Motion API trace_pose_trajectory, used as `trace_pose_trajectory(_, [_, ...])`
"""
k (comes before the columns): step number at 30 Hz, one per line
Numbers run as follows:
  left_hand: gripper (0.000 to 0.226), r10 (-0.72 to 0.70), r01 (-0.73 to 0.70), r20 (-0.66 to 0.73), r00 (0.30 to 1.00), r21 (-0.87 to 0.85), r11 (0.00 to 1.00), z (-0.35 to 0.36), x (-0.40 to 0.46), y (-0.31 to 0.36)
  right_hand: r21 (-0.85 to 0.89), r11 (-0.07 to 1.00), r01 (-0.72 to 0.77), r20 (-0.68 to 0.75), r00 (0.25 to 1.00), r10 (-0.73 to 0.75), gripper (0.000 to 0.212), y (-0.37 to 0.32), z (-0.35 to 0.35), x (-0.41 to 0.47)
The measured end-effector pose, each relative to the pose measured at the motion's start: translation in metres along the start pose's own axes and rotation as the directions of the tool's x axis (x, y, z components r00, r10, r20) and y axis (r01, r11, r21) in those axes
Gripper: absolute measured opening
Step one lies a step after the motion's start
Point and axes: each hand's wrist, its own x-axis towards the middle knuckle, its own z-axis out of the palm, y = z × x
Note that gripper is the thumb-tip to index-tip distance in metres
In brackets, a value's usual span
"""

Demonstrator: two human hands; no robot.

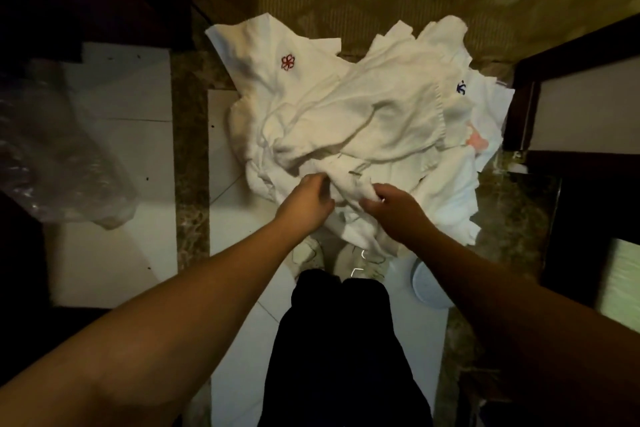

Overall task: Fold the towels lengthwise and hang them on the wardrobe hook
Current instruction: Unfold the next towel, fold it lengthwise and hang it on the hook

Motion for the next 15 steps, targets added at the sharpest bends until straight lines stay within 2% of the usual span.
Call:
trace_pose_trajectory(3, [0.067, 0.062, -0.062, -0.009, 0.998, 0.005, 0.998, -0.005, -0.03, 0.015, -0.086, 0.996, 0.035, 0.034, 0.999, -0.032, 0.019, -0.007, -0.004, -0.036])
trace_pose_trajectory(5, [0.071, 0.122, -0.12, -0.012, 0.992, 0.077, 0.99, -0.011, -0.051, 0.029, -0.117, 0.988, 0.098, 0.074, 0.993, -0.09, 0.022, -0.013, -0.012, -0.057])
trace_pose_trajectory(7, [0.056, 0.156, -0.163, 0.052, 0.986, 0.177, 0.971, -0.019, -0.075, 0.044, -0.173, 0.967, 0.186, 0.12, 0.979, -0.167, 0.021, -0.023, -0.023, -0.08])
trace_pose_trajectory(10, [0.038, 0.142, -0.167, 0.116, 0.983, 0.251, 0.953, -0.031, -0.109, 0.066, -0.148, 0.945, 0.292, 0.054, 0.956, -0.287, 0.014, -0.033, -0.04, -0.108])
trace_pose_trajectory(13, [0.016, 0.203, -0.206, 0.039, 0.978, 0.247, 0.947, -0.042, -0.147, 0.089, -0.159, 0.919, 0.36, 0.035, 0.933, -0.359, 0.013, -0.047, -0.062, -0.14])
trace_pose_trajectory(15, [0.014, 0.216, -0.208, -0.019, 0.976, 0.186, 0.96, -0.05, -0.173, 0.103, -0.166, 0.904, 0.394, 0.048, 0.919, -0.392, 0.011, -0.056, -0.077, -0.159])
